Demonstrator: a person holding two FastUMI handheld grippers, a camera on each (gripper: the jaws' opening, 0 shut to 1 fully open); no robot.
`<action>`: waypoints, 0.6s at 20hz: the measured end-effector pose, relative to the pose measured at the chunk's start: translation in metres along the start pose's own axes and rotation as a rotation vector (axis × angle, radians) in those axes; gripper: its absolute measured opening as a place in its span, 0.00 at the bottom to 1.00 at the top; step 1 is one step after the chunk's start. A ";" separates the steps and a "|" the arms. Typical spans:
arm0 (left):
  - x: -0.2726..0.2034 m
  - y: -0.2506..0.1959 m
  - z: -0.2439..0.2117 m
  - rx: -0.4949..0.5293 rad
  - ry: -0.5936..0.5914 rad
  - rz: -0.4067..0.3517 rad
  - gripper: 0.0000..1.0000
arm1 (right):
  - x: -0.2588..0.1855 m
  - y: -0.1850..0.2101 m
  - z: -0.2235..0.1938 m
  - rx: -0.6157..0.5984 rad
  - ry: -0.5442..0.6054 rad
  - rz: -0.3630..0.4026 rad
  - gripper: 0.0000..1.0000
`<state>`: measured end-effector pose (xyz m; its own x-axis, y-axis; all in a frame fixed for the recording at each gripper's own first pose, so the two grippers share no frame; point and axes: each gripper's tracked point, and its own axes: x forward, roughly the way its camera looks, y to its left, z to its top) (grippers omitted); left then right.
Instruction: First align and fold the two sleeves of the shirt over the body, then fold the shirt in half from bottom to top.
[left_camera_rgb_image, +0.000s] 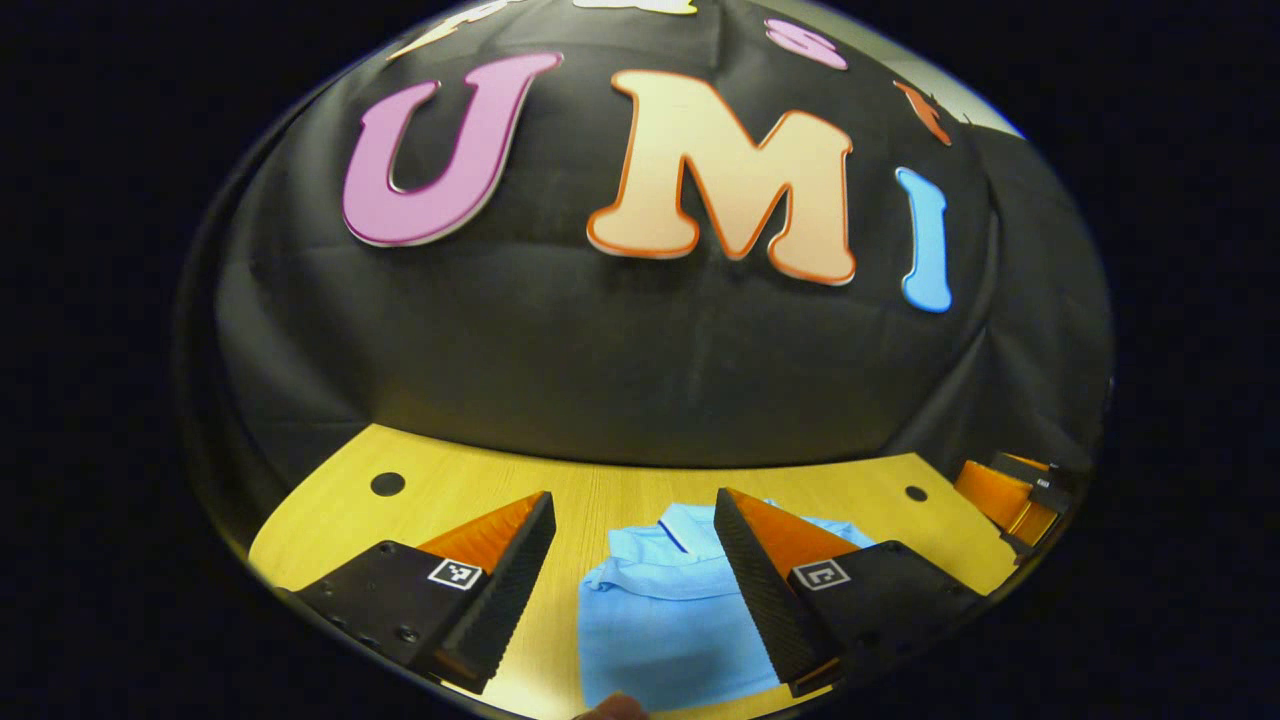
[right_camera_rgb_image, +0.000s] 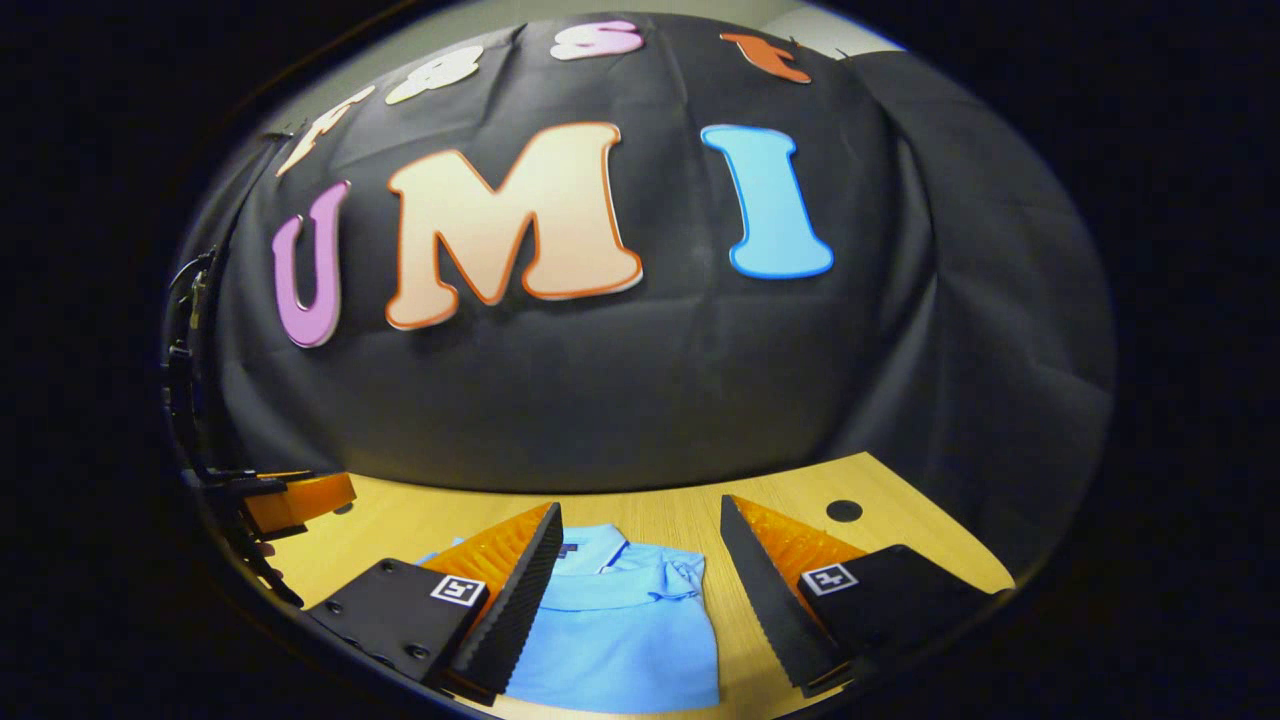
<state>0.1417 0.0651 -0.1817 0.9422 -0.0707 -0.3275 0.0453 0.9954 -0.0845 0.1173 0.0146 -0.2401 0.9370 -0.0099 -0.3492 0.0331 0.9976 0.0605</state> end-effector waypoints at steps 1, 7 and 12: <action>-0.020 -0.004 0.011 0.000 -0.027 -0.002 0.96 | -0.019 0.001 0.012 -0.005 -0.030 0.011 0.98; -0.121 -0.015 0.049 0.041 -0.146 0.031 0.95 | -0.124 0.012 0.063 -0.025 -0.152 0.078 0.98; -0.173 -0.013 0.055 0.052 -0.197 0.081 0.95 | -0.166 0.012 0.063 -0.028 -0.167 0.102 0.98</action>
<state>-0.0041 0.0678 -0.0723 0.9899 0.0186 -0.1403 -0.0210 0.9997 -0.0150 -0.0158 0.0240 -0.1229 0.9798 0.0822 -0.1821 -0.0723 0.9955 0.0607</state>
